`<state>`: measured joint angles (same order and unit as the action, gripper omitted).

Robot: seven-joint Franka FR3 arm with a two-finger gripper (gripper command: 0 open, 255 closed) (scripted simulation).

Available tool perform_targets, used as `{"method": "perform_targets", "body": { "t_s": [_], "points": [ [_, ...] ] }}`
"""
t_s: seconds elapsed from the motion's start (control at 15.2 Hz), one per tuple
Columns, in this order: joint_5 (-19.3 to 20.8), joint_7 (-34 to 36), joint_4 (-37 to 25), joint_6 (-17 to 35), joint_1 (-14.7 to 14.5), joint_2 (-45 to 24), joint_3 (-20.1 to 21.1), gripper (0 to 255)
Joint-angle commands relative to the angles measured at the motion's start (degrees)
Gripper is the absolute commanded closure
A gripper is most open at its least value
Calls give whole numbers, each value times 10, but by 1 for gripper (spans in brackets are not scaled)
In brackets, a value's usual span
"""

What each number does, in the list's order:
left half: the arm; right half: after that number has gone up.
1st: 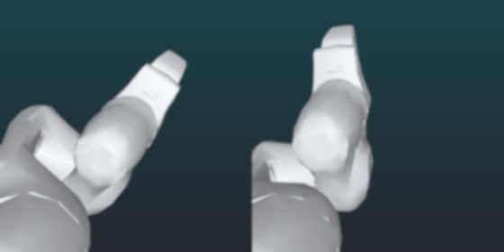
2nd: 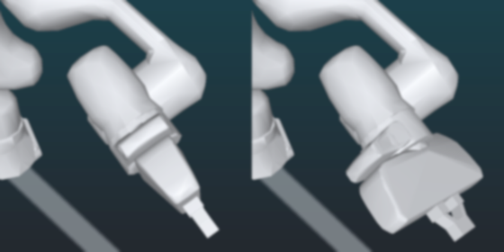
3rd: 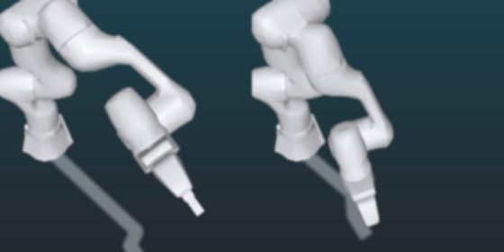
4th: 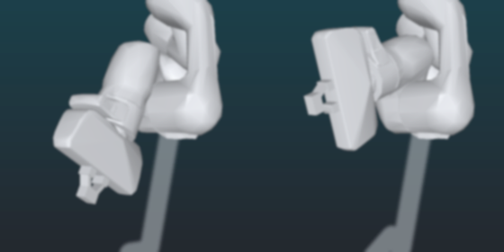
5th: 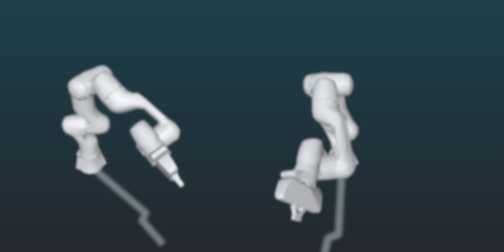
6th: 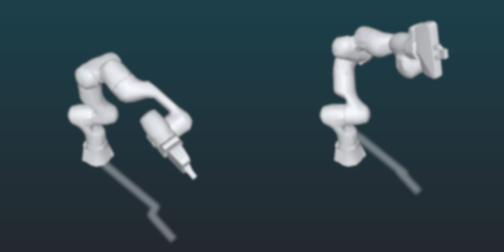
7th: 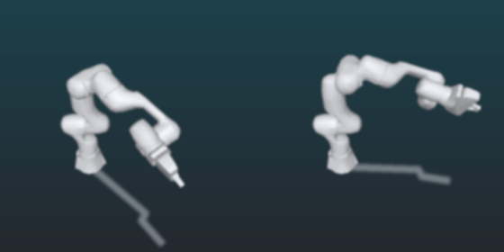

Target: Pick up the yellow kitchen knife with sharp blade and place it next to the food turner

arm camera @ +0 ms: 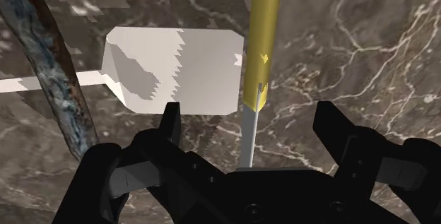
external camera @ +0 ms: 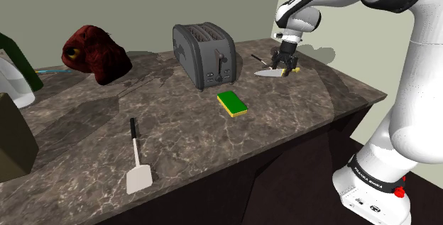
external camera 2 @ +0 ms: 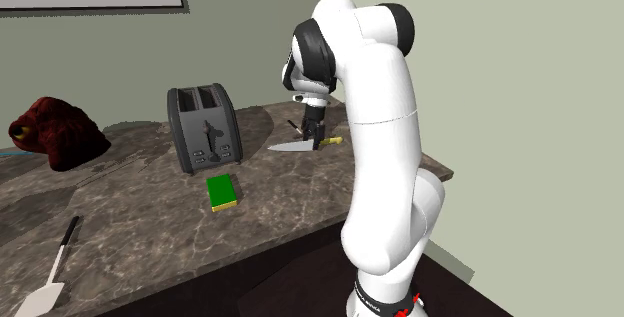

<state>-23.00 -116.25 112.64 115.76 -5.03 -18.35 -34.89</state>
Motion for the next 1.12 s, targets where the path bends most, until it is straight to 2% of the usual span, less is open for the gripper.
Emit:
{"method": "perform_targets", "body": {
  "t_s": [0.0,0.59,1.06],
  "points": [
    [0,0,0,0,0,0,0,255],
    [0,0,0,0,0,0,0,255],
    [25,22,-19,-41,-7,30,-9,255]
  ]
}}
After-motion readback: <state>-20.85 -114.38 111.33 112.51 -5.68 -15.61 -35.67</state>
